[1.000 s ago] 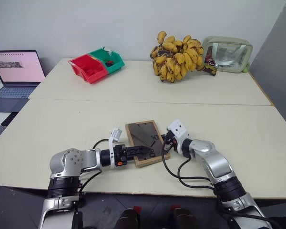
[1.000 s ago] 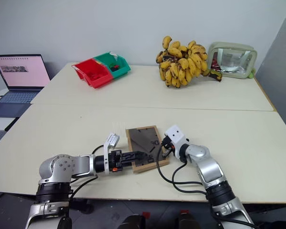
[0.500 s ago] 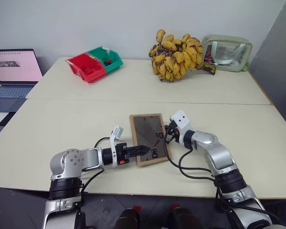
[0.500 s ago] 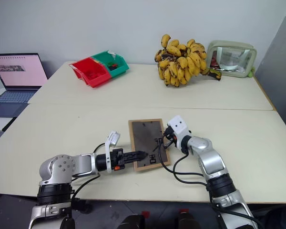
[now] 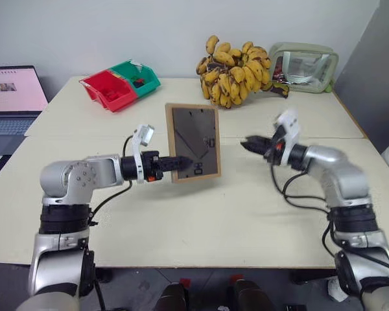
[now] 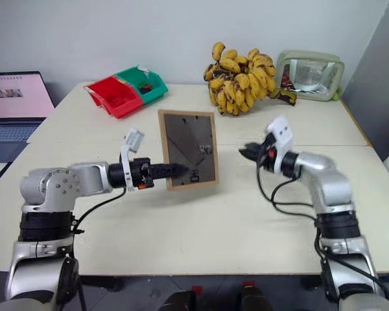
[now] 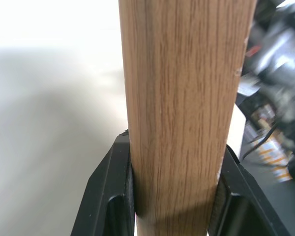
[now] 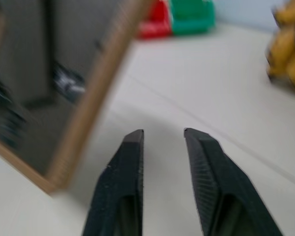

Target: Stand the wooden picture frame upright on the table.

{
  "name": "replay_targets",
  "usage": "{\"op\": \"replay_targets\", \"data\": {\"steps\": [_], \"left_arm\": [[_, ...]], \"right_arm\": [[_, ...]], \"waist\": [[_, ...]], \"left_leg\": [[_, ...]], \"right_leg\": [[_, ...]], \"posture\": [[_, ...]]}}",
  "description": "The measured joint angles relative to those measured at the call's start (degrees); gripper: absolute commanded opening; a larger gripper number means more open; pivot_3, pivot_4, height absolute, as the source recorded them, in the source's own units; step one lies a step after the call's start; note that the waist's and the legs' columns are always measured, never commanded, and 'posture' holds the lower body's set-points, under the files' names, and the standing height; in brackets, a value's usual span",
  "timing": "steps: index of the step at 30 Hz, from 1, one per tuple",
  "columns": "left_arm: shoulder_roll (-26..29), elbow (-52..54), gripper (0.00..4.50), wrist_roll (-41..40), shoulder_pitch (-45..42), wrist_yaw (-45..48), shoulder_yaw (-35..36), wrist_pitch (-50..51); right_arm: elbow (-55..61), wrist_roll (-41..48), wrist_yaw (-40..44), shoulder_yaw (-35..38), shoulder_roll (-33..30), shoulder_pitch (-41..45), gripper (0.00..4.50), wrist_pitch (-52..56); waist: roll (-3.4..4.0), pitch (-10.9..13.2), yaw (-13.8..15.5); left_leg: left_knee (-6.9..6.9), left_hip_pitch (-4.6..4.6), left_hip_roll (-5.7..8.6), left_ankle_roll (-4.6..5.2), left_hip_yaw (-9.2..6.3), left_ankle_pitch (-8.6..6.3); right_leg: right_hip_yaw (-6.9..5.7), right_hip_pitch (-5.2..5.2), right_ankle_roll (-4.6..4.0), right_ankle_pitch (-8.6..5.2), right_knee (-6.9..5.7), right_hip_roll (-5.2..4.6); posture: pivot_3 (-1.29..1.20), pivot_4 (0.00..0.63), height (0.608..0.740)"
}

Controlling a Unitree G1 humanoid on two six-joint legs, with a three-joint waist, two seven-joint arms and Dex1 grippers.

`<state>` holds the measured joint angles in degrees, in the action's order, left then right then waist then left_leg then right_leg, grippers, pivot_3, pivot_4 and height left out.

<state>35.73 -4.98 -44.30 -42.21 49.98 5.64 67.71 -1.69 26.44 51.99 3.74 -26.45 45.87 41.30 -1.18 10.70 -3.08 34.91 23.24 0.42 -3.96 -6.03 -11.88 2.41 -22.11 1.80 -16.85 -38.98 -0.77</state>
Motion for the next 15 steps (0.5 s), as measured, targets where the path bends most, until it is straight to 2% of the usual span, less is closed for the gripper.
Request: {"op": "replay_targets", "data": {"steps": [4, 11, 15], "left_arm": [[1.14, -4.99, 1.28, 2.90, -2.30, 3.52, -2.60, -3.68], [3.08, -9.17, 1.28, 6.48, -5.77, 8.13, -4.35, -7.23], [3.09, -9.52, 1.28, 7.07, -5.86, 9.31, -5.24, -7.53]], "right_arm": [[1.77, 6.13, 4.26, 0.01, -0.36, 4.41, 2.96, 4.64], [1.27, 5.00, 4.40, -5.93, 3.21, 6.18, 4.46, 2.22], [-1.73, 1.06, 2.30, -8.76, 6.42, 7.40, 4.46, -2.62]], "waist": [[0.00, 0.00, -0.02], [0.00, 0.00, -0.09], [0.00, 0.00, -0.15]], "left_leg": [[0.02, 0.10, -0.01, 0.01, -0.04, 0.00], [0.04, 0.30, 0.00, 0.01, -0.06, 0.00], [0.05, 0.32, 0.00, 0.00, -0.09, 0.01]], "right_leg": [[-0.04, -0.08, -0.02, -0.01, -0.01, 0.02], [-0.05, -0.26, -0.02, -0.01, -0.01, 0.02], [-0.07, -0.27, -0.02, -0.01, -0.03, 0.02]], "posture": [[0.00, 0.150, 0.740], [0.00, 0.150, 0.740], [0.00, 0.150, 0.740]]}}
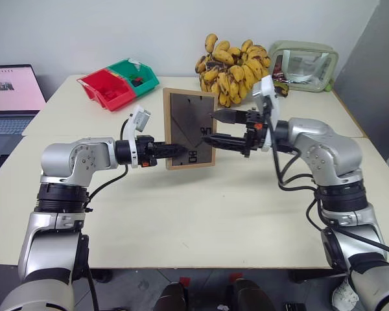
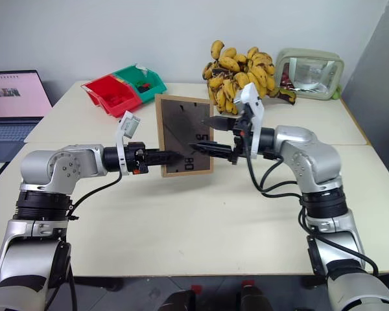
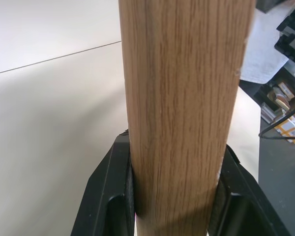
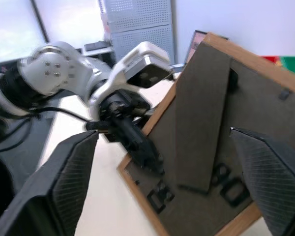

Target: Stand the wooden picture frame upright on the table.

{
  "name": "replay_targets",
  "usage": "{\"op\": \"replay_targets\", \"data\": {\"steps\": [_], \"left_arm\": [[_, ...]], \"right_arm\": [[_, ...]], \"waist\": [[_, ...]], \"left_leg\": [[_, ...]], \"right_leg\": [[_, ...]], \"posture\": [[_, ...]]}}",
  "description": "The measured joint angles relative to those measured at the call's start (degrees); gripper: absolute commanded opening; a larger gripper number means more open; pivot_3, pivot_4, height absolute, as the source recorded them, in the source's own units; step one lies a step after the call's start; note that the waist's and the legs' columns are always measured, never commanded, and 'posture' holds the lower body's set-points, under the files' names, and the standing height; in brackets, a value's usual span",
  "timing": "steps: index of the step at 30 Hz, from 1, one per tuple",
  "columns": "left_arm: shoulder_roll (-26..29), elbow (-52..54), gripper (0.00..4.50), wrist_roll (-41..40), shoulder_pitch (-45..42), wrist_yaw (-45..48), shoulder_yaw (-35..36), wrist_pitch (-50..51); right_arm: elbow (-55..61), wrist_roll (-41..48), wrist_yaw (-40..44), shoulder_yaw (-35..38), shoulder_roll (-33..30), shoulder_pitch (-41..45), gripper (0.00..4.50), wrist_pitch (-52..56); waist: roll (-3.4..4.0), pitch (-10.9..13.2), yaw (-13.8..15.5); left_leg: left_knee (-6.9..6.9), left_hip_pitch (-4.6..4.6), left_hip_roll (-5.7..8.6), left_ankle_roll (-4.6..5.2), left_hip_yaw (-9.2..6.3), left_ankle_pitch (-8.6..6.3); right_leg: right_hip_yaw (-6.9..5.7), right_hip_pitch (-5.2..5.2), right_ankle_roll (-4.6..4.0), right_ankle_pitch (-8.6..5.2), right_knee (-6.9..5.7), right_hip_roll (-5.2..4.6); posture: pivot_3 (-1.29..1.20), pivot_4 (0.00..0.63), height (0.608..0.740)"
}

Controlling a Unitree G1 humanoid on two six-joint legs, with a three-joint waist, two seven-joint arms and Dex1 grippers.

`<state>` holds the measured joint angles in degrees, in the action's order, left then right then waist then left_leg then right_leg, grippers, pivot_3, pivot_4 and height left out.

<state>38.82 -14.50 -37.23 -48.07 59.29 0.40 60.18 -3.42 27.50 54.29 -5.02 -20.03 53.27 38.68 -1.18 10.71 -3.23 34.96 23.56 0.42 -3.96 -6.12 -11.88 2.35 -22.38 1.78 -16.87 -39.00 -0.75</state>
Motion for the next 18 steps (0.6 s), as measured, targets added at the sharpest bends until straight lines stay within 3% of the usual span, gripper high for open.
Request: {"op": "replay_targets", "data": {"steps": [7, 18], "left_arm": [[-0.03, -0.01, 1.28, 0.44, -0.02, 0.28, -0.10, 0.00], [-0.37, -0.03, 1.28, 0.98, -0.03, 0.99, -0.12, -0.04]], "right_arm": [[-6.26, -4.14, -2.34, -1.24, 3.56, 1.91, 4.46, -5.86], [-4.99, -2.86, -1.90, -2.10, 7.09, 2.28, 4.46, -3.50]], "waist": [[0.00, 0.00, 0.00], [0.00, 0.00, -0.05]], "left_leg": [[0.03, 0.11, 0.00, -0.01, -0.02, 0.01], [0.11, 0.33, 0.00, -0.07, -0.01, 0.05]], "right_leg": [[-0.03, -0.09, 0.00, 0.00, -0.01, -0.01], [-0.01, -0.34, -0.02, 0.01, -0.12, -0.01]], "posture": [[0.00, 0.150, 0.740], [0.00, 0.150, 0.740]]}}
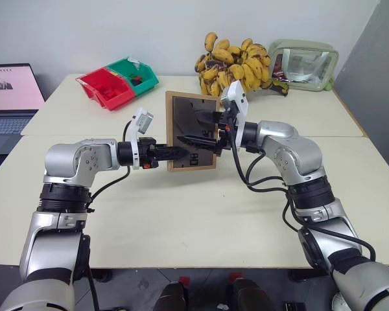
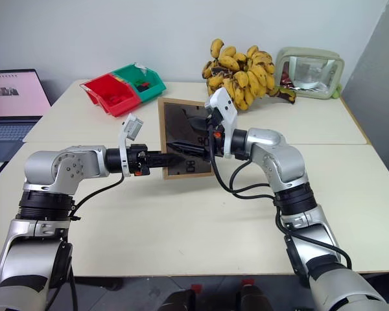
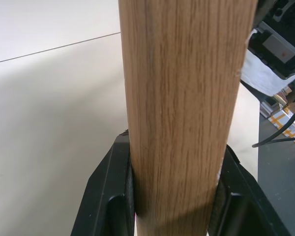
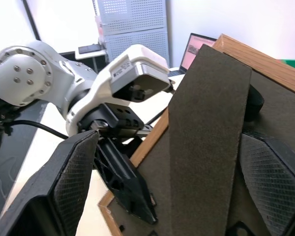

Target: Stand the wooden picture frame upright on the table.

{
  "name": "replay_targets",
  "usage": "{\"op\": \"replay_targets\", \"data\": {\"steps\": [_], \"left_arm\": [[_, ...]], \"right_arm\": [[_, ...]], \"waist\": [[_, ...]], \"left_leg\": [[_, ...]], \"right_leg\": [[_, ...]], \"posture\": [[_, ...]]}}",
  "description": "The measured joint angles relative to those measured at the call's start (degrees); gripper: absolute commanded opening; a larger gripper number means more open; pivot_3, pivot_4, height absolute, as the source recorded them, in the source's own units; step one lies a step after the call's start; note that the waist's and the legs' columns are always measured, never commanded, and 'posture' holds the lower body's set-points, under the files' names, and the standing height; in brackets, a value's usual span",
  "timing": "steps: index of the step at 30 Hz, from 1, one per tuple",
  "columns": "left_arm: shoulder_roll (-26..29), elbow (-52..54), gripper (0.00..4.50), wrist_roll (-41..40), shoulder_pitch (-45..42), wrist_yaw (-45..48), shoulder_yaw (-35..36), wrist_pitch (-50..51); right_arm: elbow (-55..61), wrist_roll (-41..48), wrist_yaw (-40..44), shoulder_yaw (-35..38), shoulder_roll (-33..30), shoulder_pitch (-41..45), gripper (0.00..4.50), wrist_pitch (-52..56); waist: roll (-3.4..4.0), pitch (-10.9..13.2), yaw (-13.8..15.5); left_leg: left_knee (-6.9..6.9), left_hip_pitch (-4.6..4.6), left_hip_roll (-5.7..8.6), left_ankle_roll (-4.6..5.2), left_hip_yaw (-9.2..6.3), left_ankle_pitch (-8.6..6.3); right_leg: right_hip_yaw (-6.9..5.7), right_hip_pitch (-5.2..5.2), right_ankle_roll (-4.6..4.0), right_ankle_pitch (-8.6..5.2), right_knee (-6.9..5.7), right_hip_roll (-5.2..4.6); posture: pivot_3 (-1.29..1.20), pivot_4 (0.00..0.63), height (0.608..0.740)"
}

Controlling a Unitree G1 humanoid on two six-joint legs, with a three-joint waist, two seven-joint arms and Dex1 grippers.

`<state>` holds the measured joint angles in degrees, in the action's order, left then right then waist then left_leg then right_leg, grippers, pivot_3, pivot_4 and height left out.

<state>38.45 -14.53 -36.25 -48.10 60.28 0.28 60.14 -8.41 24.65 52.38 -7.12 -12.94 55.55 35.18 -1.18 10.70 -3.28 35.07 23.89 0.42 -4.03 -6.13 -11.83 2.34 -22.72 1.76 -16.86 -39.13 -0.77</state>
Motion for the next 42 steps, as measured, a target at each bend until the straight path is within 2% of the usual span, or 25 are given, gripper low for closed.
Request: {"op": "replay_targets", "data": {"steps": [6, 11, 17, 22, 25, 28, 29, 31, 32, 34, 37, 42], "left_arm": [[-0.59, -0.40, 1.28, -0.20, 0.04, 1.95, -0.69, 0.60], [-1.09, 0.36, 1.28, -0.54, 0.06, 3.12, -1.88, 0.65], [-1.77, -0.02, 1.28, -0.77, 0.05, 1.81, -2.04, 2.29], [-1.09, 1.48, 1.28, -4.77, 1.61, 0.50, 2.18, 9.85], [-0.36, 3.32, 1.28, -6.96, 3.90, -0.02, 3.87, 14.42], [-0.45, 4.47, 1.28, -10.57, 5.08, -2.13, 6.61, 21.60], [-1.21, 4.36, 1.28, -12.00, 4.86, -3.84, 9.09, 25.44], [-2.10, 3.73, 1.28, -14.09, 4.43, -5.33, 11.44, 28.67], [-2.37, 1.54, 1.28, -16.97, 3.83, -7.85, 12.97, 30.91], [-3.06, -1.89, 1.28, -21.03, 2.43, -11.21, 13.55, 32.01], [-3.20, -4.23, 1.28, -30.24, 1.86, -16.92, 12.39, 32.10], [-2.73, -5.29, 1.28, -46.63, 2.09, -27.60, 9.40, 32.10]], "right_arm": [[10.41, 8.75, 6.48, 1.69, -8.09, -3.53, 4.46, 11.00], [13.43, 12.58, 7.35, 3.17, -11.33, -5.05, 4.46, 15.76], [15.93, 11.02, 6.72, 3.19, -15.15, -9.22, 4.46, 13.13], [17.14, 5.50, 8.53, 4.06, -25.45, -15.93, 4.46, 5.93], [16.92, 2.45, 9.06, 5.45, -28.44, -19.45, 4.46, -0.03], [11.72, -9.66, 7.42, 3.80, -29.62, -23.75, 4.46, -24.04], [5.13, -19.29, 1.71, 1.71, -30.04, -23.63, 4.46, -40.97], [-1.95, -28.71, -5.32, 0.84, -30.55, -22.90, 4.46, -57.20], [-7.93, -37.09, -12.30, 0.00, -30.63, -20.80, 4.46, -72.58], [-13.24, -45.45, -20.43, -0.91, -30.19, -17.09, 4.46, -86.77], [-20.00, -57.16, -33.07, -2.18, -27.81, -11.78, 4.46, -97.51], [-26.25, -73.02, -51.39, -6.01, -23.54, -4.78, 4.46, -103.45]], "waist": [[0.01, 0.01, 0.20], [0.01, 0.01, -0.13], [0.01, 0.00, -0.09], [0.01, 0.00, 0.04], [0.00, 0.00, 0.02], [-0.02, -0.01, -0.12], [-0.01, -0.01, -0.16], [0.00, 0.01, -0.10], [0.00, 0.01, -0.18], [-0.02, 0.01, -0.25], [-0.02, 0.01, -0.32], [-0.02, 0.01, -0.26]], "left_leg": [[0.03, 0.04, 0.03, 0.08, -0.02, -0.04], [0.07, 0.00, -0.03, 0.09, 0.01, -0.04], [0.10, 0.01, 0.00, 0.09, 0.00, -0.04], [0.12, 0.06, 0.04, 0.10, 0.01, -0.05], [0.13, 0.03, 0.02, 0.10, 0.00, -0.05], [0.20, -0.02, 0.01, 0.10, 0.05, -0.05], [0.37, -0.03, 0.05, 0.10, 0.09, -0.05], [0.52, -0.01, 0.05, 0.09, 0.09, -0.05], [0.65, -0.03, 0.04, 0.08, 0.10, -0.04], [0.75, -0.04, 0.04, -0.04, 0.09, 0.02], [0.86, -0.08, 0.02, -0.19, 0.05, 0.11], [0.87, -0.08, 0.03, -0.24, 0.06, 0.14]], "right_leg": [[-0.02, 0.01, 0.00, 0.00, 0.02, -0.02], [0.01, 0.01, 0.00, 0.00, -0.06, -0.02], [0.01, 0.00, 0.00, 0.00, -0.10, -0.01], [0.01, 0.03, 0.03, -0.01, -0.03, -0.01], [0.00, 0.05, 0.03, -0.02, -0.04, 0.00], [0.02, 0.08, 0.05, -0.02, -0.08, 0.10], [0.05, 0.07, 0.06, -0.02, -0.23, 0.10], [0.08, 0.03, 0.09, -0.04, -0.40, 0.07], [0.10, 0.04, 0.09, -0.04, -0.52, 0.08], [0.14, -0.02, 0.08, -0.04, -0.73, 0.09], [0.16, 0.01, 0.06, -0.03, -0.85, 0.09], [0.22, -0.02, 0.05, -0.03, -0.89, 0.06]], "posture": [[0.00, 0.150, 0.740], [0.00, 0.150, 0.740], [0.00, 0.150, 0.740], [0.00, 0.150, 0.740], [0.00, 0.150, 0.740], [0.00, 0.150, 0.740], [0.00, 0.150, 0.740], [0.00, 0.150, 0.740], [0.00, 0.150, 0.740], [0.00, 0.150, 0.740], [0.00, 0.150, 0.740], [0.00, 0.150, 0.740]]}}
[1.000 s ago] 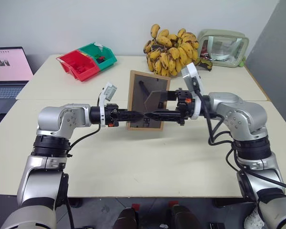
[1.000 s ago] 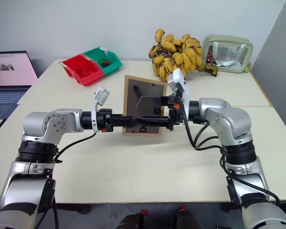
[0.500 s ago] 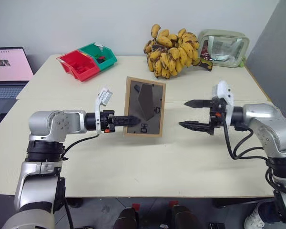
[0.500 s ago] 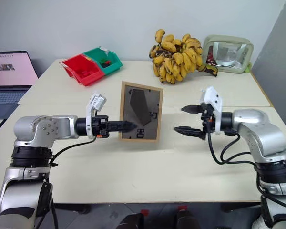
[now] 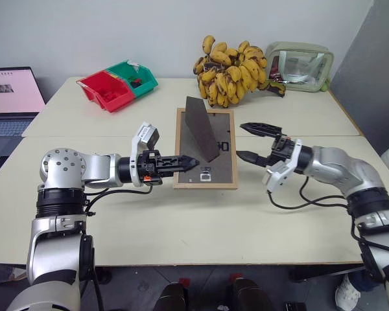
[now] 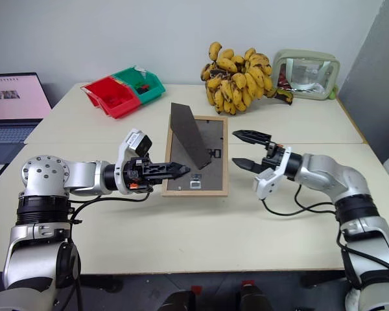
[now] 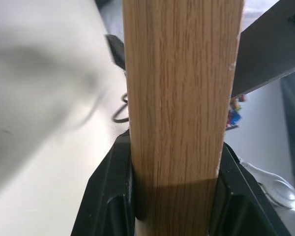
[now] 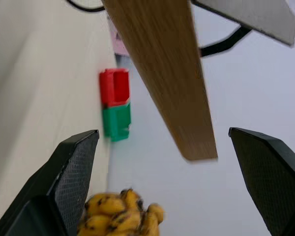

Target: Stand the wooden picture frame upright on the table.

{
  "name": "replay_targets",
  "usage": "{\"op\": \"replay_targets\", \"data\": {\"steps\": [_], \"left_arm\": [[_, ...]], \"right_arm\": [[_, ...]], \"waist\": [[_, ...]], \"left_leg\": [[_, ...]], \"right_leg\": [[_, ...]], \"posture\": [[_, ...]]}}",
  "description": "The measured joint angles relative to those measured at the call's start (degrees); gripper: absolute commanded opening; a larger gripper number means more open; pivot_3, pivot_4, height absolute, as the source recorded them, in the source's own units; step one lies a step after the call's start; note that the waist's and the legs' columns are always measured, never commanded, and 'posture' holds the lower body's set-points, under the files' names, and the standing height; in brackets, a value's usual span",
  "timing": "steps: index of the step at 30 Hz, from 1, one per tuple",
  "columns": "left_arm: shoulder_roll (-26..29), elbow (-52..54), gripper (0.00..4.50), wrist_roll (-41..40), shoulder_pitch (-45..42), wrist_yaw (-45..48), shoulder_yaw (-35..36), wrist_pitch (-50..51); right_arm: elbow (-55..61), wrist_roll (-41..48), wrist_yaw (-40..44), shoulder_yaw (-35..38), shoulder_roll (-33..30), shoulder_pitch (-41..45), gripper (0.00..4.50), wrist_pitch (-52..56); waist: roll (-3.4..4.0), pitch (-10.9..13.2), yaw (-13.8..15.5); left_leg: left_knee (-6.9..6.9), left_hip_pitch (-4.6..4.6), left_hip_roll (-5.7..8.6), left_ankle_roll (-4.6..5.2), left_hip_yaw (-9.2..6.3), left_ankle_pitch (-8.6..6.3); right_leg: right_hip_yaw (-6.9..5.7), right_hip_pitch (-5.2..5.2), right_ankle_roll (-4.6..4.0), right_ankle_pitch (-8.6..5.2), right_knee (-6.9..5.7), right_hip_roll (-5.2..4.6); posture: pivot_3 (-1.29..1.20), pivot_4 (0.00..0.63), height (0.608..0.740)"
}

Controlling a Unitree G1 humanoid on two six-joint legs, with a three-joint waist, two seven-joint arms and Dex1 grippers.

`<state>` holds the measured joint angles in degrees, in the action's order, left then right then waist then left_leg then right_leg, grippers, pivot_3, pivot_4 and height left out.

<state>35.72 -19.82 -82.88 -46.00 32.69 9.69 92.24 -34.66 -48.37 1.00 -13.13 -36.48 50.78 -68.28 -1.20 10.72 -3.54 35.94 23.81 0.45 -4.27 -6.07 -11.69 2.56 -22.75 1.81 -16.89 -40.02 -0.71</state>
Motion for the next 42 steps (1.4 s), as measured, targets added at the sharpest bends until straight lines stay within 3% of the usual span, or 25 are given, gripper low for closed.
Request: {"op": "replay_targets", "data": {"steps": [6, 10, 14, 20, 22, 33, 39, 42], "left_arm": [[1.98, 0.93, 1.28, -12.88, 2.75, -9.70, -2.51, -0.05], [3.93, 1.63, 1.28, -19.99, 4.29, -14.65, -4.81, -1.84], [5.95, 3.83, 1.28, -25.65, 6.23, -18.30, -7.40, -4.95], [7.37, 6.54, 1.28, -27.78, 7.44, -18.42, -8.32, -7.18], [7.77, 7.04, 1.98, -28.53, 8.23, -18.30, -8.46, -7.90], [9.40, 8.41, 4.46, -28.82, 9.39, -18.79, -8.03, -11.68], [13.37, 7.61, 4.50, -27.56, 10.85, -22.01, -0.84, -18.59], [16.43, 14.12, 4.50, -23.25, 15.76, -21.79, 4.04, -20.44]], "right_arm": [[-4.63, -10.47, -13.89, -5.75, 0.37, 5.78, 4.46, -1.01], [-6.39, -12.72, -18.69, -8.79, 0.23, 8.16, 3.81, -2.73], [-6.38, -14.27, -23.22, -10.61, -0.52, 9.32, 2.79, -3.56], [-7.85, -16.80, -27.92, -13.16, -0.84, 11.36, 1.56, -2.73], [-7.83, -17.94, -28.93, -14.13, -0.95, 12.20, 1.40, -2.38], [-9.67, -17.93, -31.54, -15.83, -2.93, 12.26, 1.28, -2.68], [-17.29, -12.11, -27.48, -15.83, -2.12, 12.20, 1.28, -4.48], [-24.50, -5.41, -20.38, -15.72, 0.85, 11.75, 1.28, -5.06]], "waist": [[0.00, 0.00, 0.12], [0.00, 0.00, 0.11], [0.00, 0.00, 0.11], [0.00, 0.00, 0.03], [0.00, 0.00, 0.00], [-0.01, -0.01, 0.07], [-0.02, -0.01, -0.38], [-0.02, -0.02, -1.18]], "left_leg": [[0.00, -0.01, 0.04, -0.01, -0.01, 0.01], [0.00, -0.01, 0.06, -0.01, 0.00, 0.01], [0.00, -0.01, 0.06, 0.00, -0.01, 0.01], [0.02, -0.01, 0.07, 0.00, -0.01, 0.00], [0.01, -0.04, 0.07, 0.01, 0.01, 0.00], [0.02, -0.05, 0.09, 0.02, 0.00, 0.00], [0.02, -0.05, 0.05, 0.06, 0.04, -0.03], [0.00, -0.05, 0.01, 0.08, 0.02, -0.04]], "right_leg": [[0.01, 0.02, -0.01, 0.00, 0.00, -0.04], [0.02, 0.02, -0.01, 0.00, 0.00, -0.05], [0.01, 0.03, -0.01, 0.00, -0.01, -0.06], [-0.01, 0.04, -0.01, 0.00, -0.01, 0.02], [0.01, 0.04, -0.01, 0.00, -0.03, 0.03], [0.00, 0.08, -0.01, 0.00, -0.02, 0.02], [0.04, 0.08, -0.02, 0.01, -0.01, 0.05], [0.03, 0.13, -0.02, 0.01, 0.02, -0.02]], "posture": [[0.00, 0.150, 0.740], [0.00, 0.150, 0.740], [0.00, 0.150, 0.740], [0.00, 0.150, 0.740], [0.00, 0.150, 0.740], [0.00, 0.150, 0.740], [0.00, 0.150, 0.740], [0.00, 0.150, 0.740]]}}
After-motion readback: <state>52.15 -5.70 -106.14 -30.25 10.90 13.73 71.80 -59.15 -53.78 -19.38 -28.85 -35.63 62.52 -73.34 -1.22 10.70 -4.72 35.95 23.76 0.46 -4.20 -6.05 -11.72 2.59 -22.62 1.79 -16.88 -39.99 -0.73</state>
